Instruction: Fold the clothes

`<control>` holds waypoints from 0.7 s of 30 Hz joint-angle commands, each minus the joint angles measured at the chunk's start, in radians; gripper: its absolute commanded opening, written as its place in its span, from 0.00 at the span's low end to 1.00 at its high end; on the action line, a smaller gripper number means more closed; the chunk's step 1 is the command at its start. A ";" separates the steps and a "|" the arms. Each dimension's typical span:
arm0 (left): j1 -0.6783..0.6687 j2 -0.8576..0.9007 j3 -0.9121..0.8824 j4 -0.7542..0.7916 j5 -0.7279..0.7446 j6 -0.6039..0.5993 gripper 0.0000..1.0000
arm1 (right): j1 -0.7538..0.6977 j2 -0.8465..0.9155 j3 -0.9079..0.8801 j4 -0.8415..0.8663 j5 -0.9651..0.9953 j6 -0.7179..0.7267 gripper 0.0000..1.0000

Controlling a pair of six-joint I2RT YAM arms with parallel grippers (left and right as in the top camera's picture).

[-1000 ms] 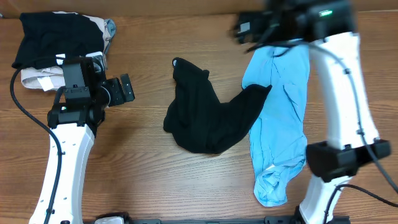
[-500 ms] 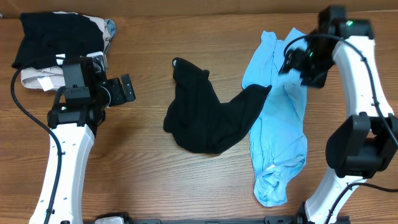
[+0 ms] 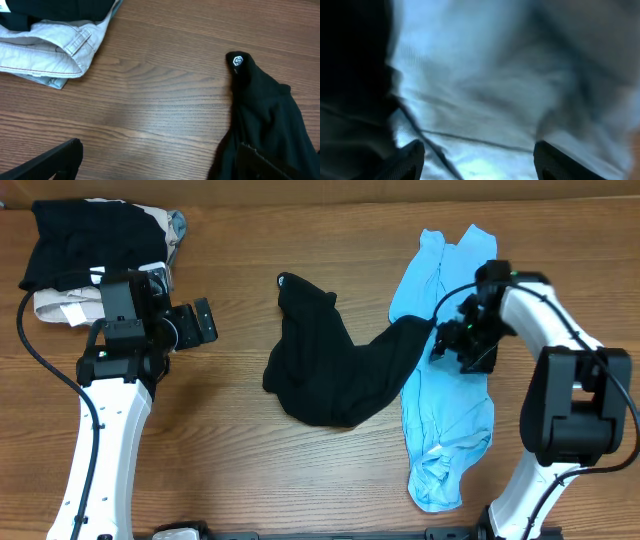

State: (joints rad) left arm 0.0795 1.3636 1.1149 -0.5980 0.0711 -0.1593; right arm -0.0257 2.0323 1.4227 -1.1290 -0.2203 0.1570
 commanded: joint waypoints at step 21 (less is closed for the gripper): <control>0.005 0.006 0.014 -0.003 0.008 -0.021 1.00 | -0.447 -0.005 -0.121 0.392 0.181 0.220 0.74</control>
State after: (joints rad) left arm 0.0795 1.3636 1.1149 -0.5987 0.0711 -0.1593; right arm -0.4000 1.9965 1.3312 -0.7574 -0.1059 0.3389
